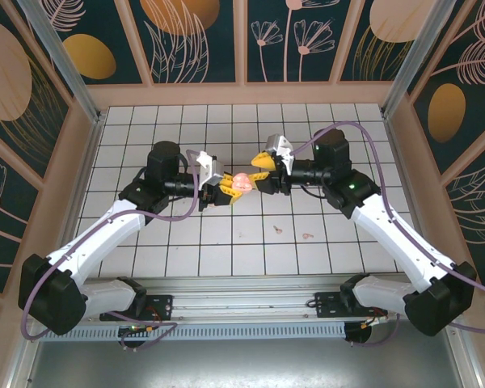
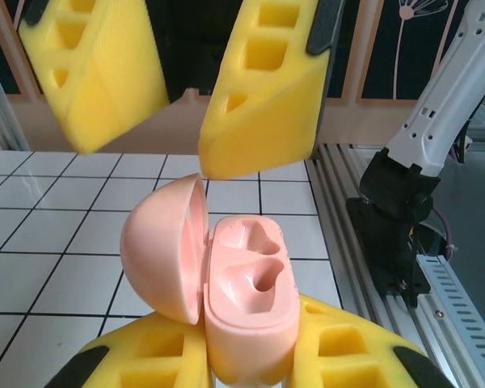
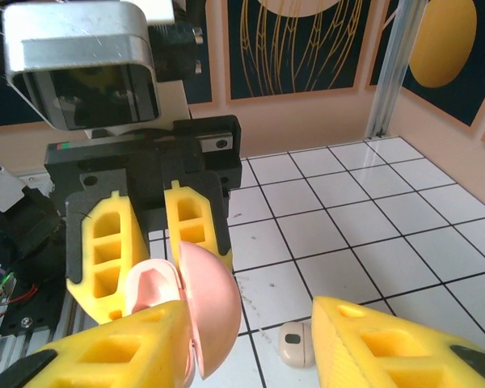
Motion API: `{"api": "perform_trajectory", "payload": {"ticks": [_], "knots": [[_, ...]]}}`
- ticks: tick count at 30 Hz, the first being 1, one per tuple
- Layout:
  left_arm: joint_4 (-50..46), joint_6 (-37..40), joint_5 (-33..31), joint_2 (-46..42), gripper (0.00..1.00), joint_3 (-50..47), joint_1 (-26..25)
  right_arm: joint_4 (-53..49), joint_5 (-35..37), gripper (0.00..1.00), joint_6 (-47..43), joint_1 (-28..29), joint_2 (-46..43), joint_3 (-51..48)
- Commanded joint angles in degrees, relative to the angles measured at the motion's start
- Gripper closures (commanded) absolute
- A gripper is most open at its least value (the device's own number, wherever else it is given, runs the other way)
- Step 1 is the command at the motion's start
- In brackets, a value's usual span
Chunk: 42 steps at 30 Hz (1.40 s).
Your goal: Insert wireless bluetooth earbuds into charging case
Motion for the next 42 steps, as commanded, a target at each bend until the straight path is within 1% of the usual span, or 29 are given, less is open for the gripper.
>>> {"api": "perform_trajectory", "payload": {"ticks": [1, 4, 7, 10, 13, 16, 19, 23, 28, 30, 33, 37, 42], "knots": [[0.82, 1.17, -1.78, -1.18, 0.80, -1.56, -0.36, 2.86, -0.60, 0.55, 1.50, -0.41, -2.43, -0.94], [2.06, 1.40, -4.28, -1.60, 0.80, -3.17, -0.34, 2.04, 0.68, 0.55, 2.89, -0.48, -3.89, -1.62], [3.34, 1.10, -7.20, -1.94, 0.81, -5.21, -0.30, 0.99, 3.77, 0.55, 6.90, -0.50, -5.53, -2.85], [4.67, 1.02, -9.55, -2.31, 0.81, -7.32, -0.34, -1.76, 9.37, 0.55, 12.63, -0.50, -6.93, -3.81], [5.75, 0.75, -10.57, -2.54, 0.81, -9.29, -0.30, -7.21, 16.91, 0.56, 20.21, -0.50, -6.93, -3.79], [7.50, -0.56, -11.75, -2.58, 0.81, -11.23, -0.35, -13.82, 23.50, 0.58, 27.75, -0.50, -5.92, -4.05], [9.79, -2.16, -12.44, -2.76, 0.81, -13.09, -0.36, -19.90, 27.87, 0.60, 34.66, -0.50, -4.40, -5.03], [10.64, -3.15, -12.91, -2.59, 0.81, -14.06, -0.35, -27.37, 31.45, 0.61, 42.38, -0.50, -1.03, -5.81], [10.78, -3.54, -13.27, -2.43, 0.81, -14.46, -0.36, -35.61, 34.03, 0.60, 52.35, -0.54, 3.99, -7.06], [10.89, -3.72, -13.11, -2.25, 0.81, -14.49, -0.37, -36.90, 34.12, 0.59, 53.56, -0.50, 4.68, -8.38], [11.15, -3.82, -12.75, -1.84, 0.81, -14.33, -0.37, -38.94, 37.23, 0.58, 52.78, -0.59, 5.27, -9.26], [11.12, -3.70, -12.58, -1.61, 0.81, -14.07, -0.36, -42.66, 38.63, 0.57, 53.45, -5.12, 8.99, -9.42], [11.23, -4.18, -12.56, -1.68, 0.81, -14.09, -0.37, -38.89, 37.03, 0.51, 52.78, -7.73, 12.53, -10.83]]}}
